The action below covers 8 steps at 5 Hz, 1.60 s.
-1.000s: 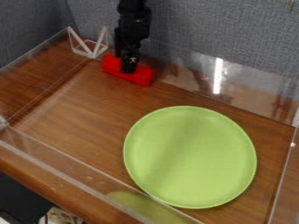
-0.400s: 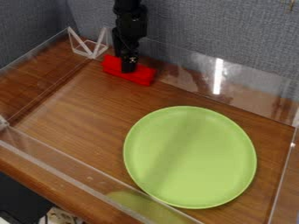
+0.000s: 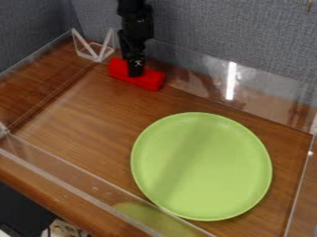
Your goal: Put the red object on the green plate
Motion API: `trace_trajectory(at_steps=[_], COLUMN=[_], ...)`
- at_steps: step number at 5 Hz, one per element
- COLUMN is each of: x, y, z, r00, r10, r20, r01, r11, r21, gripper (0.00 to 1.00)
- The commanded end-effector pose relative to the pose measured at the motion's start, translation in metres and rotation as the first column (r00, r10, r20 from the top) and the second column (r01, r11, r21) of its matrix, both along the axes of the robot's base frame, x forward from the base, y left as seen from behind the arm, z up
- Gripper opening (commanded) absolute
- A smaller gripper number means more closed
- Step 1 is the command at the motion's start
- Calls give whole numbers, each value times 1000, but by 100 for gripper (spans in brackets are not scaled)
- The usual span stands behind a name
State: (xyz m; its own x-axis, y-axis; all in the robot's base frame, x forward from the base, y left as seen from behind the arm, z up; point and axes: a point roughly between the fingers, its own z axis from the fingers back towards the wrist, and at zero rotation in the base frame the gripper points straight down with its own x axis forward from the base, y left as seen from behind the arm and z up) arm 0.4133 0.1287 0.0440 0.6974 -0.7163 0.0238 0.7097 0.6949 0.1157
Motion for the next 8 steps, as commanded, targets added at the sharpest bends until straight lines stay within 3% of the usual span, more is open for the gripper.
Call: trace_trajectory(at_steps=[1,3,6,7,8], x=[-5,-7,-11,-12,-12], y=[17,15,12,18,24], z=[-22,-36,-47,-47,-44], r00=[1000,998,984,984,984], r10=[-3,-61,-177,-176,-176], r20=[-13,-18,-28,-32,-33], r01=[3,60,174,173,172], r11=[1000,997,981,981,981], r21=[-10,-38,-82,-89,-94], gripper=[100,100,100,0,0])
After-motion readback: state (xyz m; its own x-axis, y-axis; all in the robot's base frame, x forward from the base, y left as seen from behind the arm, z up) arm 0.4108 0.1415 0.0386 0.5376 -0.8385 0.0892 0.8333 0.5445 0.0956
